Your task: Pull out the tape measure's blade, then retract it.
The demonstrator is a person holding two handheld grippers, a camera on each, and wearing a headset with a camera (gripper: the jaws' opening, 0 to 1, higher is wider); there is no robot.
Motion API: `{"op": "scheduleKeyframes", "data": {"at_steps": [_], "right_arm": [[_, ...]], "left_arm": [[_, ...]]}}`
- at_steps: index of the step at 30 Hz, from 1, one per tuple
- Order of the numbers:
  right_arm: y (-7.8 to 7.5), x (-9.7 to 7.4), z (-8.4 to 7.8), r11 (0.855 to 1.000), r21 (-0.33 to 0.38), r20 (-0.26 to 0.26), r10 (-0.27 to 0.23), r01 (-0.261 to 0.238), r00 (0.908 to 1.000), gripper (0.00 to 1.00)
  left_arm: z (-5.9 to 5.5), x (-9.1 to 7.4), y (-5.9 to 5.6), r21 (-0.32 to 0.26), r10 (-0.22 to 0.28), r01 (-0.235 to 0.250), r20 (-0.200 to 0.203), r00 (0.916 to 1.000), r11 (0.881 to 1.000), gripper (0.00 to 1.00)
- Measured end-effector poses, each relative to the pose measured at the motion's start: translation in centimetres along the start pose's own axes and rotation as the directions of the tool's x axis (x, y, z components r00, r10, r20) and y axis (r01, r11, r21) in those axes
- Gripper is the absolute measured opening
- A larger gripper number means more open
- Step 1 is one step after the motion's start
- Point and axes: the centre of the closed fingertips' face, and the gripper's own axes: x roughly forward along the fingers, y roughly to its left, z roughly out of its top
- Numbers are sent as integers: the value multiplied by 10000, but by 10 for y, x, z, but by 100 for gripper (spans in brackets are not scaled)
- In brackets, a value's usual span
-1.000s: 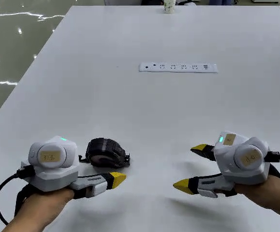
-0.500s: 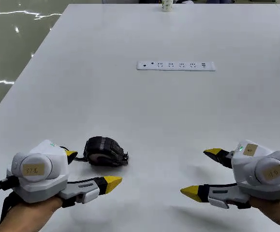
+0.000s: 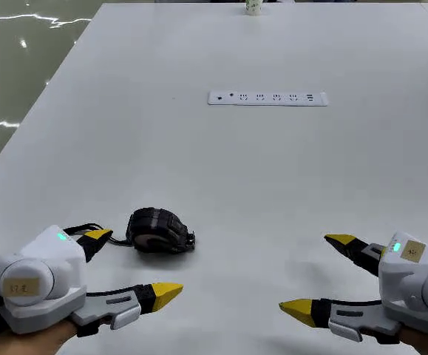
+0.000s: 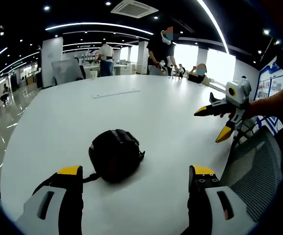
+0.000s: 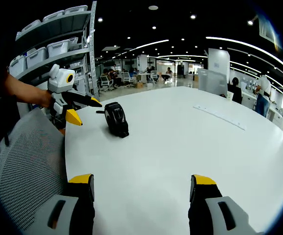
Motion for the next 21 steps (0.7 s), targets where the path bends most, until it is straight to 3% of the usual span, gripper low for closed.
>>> {"op": "scheduleKeyframes", "data": {"at_steps": [6,14,21], "right_arm": [[0,-7,-1,9997,210,253,-156,151,9996,84],[-2,-14,-2,9973,609,475,-444,415,9979,92],[2,-15,-1,9948,934,653,-480,418,9967,96]], "left_arm": [[3,-8,-3,366,-222,212,259,9994,9991,91],[2,-10,-4,417,-415,396,455,9981,9983,99],[0,-12,-9,473,-576,553,492,9971,9973,99]]}}
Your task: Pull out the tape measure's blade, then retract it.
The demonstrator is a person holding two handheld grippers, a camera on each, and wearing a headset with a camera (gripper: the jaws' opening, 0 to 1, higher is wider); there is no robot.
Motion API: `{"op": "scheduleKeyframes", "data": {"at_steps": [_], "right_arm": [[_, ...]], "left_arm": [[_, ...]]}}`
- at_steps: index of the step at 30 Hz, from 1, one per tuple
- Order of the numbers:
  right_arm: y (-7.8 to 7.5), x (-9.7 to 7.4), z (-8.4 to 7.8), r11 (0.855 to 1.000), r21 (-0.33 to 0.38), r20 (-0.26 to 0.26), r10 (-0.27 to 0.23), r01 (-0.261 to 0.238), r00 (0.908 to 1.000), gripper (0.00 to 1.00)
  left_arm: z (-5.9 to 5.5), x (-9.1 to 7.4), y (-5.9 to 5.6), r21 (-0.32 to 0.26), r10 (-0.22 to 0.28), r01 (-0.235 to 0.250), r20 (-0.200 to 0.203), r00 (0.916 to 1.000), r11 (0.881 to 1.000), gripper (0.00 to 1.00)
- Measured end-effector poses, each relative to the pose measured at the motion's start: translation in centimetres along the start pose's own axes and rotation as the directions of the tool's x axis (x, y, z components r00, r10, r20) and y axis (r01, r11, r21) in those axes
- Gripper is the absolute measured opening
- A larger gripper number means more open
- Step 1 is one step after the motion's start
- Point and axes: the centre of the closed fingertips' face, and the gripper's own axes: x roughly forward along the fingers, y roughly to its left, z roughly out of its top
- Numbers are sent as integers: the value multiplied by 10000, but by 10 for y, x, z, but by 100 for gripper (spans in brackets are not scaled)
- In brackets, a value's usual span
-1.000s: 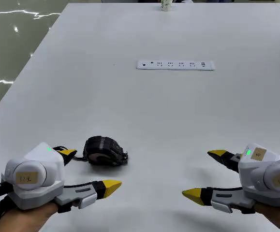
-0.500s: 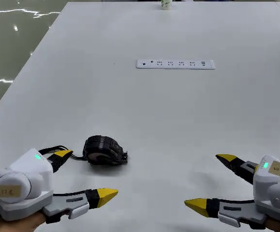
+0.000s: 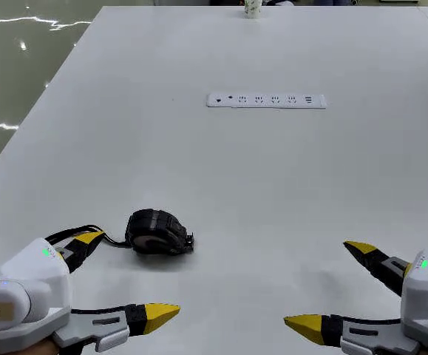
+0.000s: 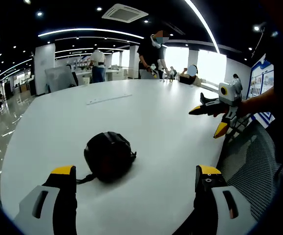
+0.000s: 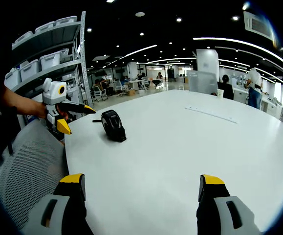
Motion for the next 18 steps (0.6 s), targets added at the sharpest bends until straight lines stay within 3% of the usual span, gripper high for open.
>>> {"op": "scheduleKeyframes", "data": {"at_steps": [12,18], "right_arm": [[9,2,6,9995,-301,3,11,-11,10000,99],[9,1,8,9997,-250,58,13,-11,10000,99]], "left_arm": [[1,-1,-4,-40,66,-66,-1,10000,10000,99],[0,-1,-1,14,120,-120,60,9999,9999,99]]}}
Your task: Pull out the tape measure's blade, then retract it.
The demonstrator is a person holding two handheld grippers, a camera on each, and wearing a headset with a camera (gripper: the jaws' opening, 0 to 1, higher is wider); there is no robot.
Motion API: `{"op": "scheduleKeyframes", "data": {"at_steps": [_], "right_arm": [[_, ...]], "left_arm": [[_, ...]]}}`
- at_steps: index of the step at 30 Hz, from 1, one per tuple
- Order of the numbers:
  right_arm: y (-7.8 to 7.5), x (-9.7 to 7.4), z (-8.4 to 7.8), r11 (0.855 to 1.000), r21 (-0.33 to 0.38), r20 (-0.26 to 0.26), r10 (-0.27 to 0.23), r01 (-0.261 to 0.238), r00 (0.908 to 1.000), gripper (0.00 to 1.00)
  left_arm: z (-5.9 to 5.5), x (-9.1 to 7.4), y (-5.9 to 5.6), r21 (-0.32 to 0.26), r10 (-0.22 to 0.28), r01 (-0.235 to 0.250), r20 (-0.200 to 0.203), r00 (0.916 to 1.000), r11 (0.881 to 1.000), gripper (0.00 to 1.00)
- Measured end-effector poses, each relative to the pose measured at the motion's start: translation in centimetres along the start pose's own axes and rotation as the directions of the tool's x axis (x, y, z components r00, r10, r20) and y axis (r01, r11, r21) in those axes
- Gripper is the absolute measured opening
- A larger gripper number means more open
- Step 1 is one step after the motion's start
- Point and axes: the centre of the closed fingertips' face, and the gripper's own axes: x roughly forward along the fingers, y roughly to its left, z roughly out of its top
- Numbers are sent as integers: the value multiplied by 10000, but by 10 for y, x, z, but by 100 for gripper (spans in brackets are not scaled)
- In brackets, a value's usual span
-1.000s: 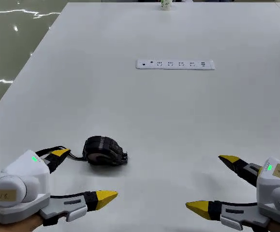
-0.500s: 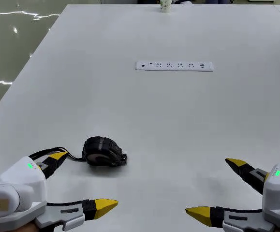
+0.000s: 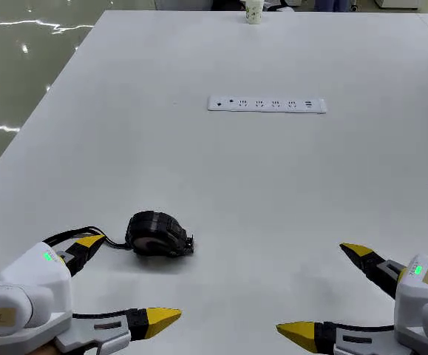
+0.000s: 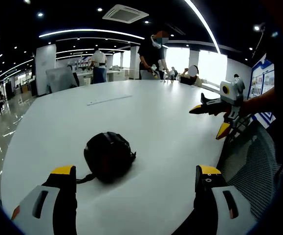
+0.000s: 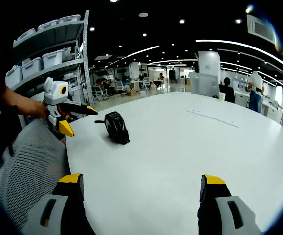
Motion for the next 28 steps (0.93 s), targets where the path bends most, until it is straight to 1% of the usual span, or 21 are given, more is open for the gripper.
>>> {"op": "scheduleKeyframes", "data": {"at_steps": [5,11,15,28], "right_arm": [[-1,-2,0,10000,59,4,-58,58,10000,99],[-2,-3,-1,9999,119,7,-101,101,9999,99],[-3,-4,-2,9998,146,19,-127,127,9999,99],[-4,-6,-3,9997,176,0,-160,160,9999,99]], "left_arm": [[0,0,3,-74,99,-99,-9,10000,9999,99],[5,-1,0,-3,25,-25,-2,10000,10000,98],[6,-1,-3,0,-50,50,-63,10000,10000,97],[3,-2,0,-50,-83,83,-66,9999,10000,99]]}}
